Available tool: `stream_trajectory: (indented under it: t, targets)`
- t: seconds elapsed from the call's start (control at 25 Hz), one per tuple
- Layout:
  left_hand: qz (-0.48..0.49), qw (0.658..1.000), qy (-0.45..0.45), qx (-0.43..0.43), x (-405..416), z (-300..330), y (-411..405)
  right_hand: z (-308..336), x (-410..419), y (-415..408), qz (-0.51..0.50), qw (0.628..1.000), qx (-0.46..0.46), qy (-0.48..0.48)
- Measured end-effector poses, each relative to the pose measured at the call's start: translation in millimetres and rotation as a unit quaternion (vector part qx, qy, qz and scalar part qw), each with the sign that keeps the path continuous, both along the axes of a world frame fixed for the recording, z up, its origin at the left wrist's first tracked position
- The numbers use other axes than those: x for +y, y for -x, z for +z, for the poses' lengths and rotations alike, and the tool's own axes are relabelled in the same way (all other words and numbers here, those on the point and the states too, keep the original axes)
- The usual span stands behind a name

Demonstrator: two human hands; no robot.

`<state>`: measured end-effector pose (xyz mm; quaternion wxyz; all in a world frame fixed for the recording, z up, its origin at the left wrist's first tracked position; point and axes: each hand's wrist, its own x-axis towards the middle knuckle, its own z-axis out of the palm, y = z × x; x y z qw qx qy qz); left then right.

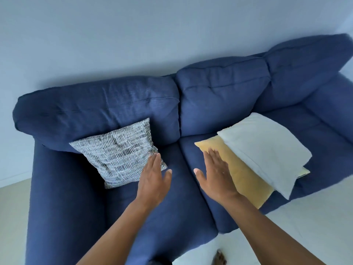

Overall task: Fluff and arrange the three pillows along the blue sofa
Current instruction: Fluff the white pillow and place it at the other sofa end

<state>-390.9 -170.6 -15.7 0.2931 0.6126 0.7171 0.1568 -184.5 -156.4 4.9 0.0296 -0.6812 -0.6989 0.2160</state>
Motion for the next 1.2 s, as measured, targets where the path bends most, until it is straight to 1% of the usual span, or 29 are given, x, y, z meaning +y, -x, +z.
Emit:
stream_trajectory:
  t: [0.12, 0.24, 0.36, 0.48, 0.6, 0.72, 0.88, 1.08, 1.2]
  targets:
    - [-0.006, 1.0, 0.004, 0.0, -25.8, 9.5, -63.5, 7.2, -28.4, -60.4, 0.002, 1.0, 0.007, -0.008]
    - [-0.039, 0.999, 0.007, 0.013, -52.3, 16.4, -130.4, 11.2, -59.5, -127.1, -0.037, 0.999, 0.027, -0.016]
    - [-0.07, 0.998, -0.004, 0.005, -67.4, 23.5, -195.3, 15.5, -88.9, -195.5, -0.065, 0.998, 0.015, -0.013]
    - [-0.093, 0.996, -0.013, -0.004, -72.9, 28.9, -242.5, 19.8, -102.6, -246.5, -0.085, 0.996, 0.007, -0.017]
    - [-0.114, 0.993, -0.007, -0.002, -74.6, 33.5, -276.2, 21.7, -103.4, -276.7, -0.105, 0.994, 0.029, -0.025]
    - [-0.125, 0.992, 0.007, 0.013, -57.8, 33.5, -293.1, 19.6, -96.0, -287.0, -0.103, 0.993, 0.045, -0.026]
    - [-0.115, 0.993, 0.009, 0.015, -22.5, 11.5, -310.8, 11.4, -75.9, -311.8, -0.091, 0.996, 0.017, -0.009]
    - [-0.094, 0.995, 0.021, 0.0, 35.1, -13.0, -342.6, 17.8, -10.4, -359.4, -0.074, 0.997, -0.015, 0.02]
    - [-0.077, 0.997, 0.025, -0.001, 56.0, -10.0, -351.4, 26.0, 32.0, -366.4, -0.061, 0.998, -0.013, 0.022]
